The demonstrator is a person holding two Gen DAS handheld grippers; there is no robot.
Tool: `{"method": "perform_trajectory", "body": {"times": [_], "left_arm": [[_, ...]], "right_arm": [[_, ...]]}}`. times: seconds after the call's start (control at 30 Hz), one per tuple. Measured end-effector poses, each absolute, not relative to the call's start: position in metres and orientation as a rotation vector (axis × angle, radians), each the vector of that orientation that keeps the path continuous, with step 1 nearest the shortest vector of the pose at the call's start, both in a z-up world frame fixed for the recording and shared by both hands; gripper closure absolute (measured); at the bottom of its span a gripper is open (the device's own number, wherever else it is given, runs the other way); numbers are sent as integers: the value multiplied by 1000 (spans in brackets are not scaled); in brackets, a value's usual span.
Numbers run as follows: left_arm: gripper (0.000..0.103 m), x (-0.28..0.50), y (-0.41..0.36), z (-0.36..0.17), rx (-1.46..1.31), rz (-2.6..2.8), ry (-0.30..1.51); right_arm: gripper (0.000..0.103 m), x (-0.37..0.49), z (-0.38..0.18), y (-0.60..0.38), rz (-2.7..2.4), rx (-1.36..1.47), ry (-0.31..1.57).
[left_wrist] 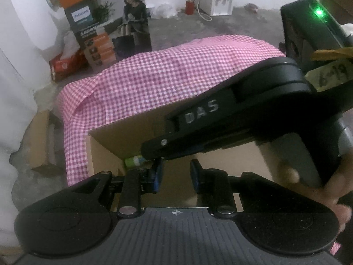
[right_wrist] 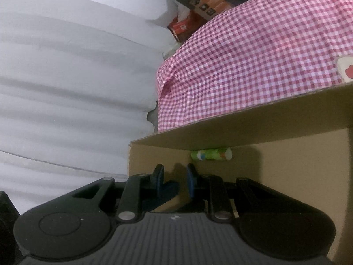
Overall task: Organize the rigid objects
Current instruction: 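Carry the black tube into the cardboard box and open the right gripper, then lower the right gripper to the purple bowl and grip its rim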
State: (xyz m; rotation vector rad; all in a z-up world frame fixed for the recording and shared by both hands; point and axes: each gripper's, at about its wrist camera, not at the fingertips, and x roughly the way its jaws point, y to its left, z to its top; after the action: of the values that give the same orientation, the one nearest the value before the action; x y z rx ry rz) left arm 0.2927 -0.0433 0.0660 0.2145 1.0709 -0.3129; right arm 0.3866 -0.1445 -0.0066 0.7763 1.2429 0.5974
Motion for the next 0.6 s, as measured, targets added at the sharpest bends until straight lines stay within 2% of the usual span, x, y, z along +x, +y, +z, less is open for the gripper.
{"method": "perform_trajectory", "body": {"times": [0.27, 0.33, 0.6], "left_arm": [[60, 250, -35, 102, 213, -328, 957], [51, 232, -30, 116, 208, -336, 909], [29, 139, 2, 153, 162, -364, 776]], "right_arm": [[77, 339, 43, -180, 613, 765, 1138], [77, 318, 61, -190, 620, 765, 1101], [75, 203, 123, -223, 686, 724, 949]]}}
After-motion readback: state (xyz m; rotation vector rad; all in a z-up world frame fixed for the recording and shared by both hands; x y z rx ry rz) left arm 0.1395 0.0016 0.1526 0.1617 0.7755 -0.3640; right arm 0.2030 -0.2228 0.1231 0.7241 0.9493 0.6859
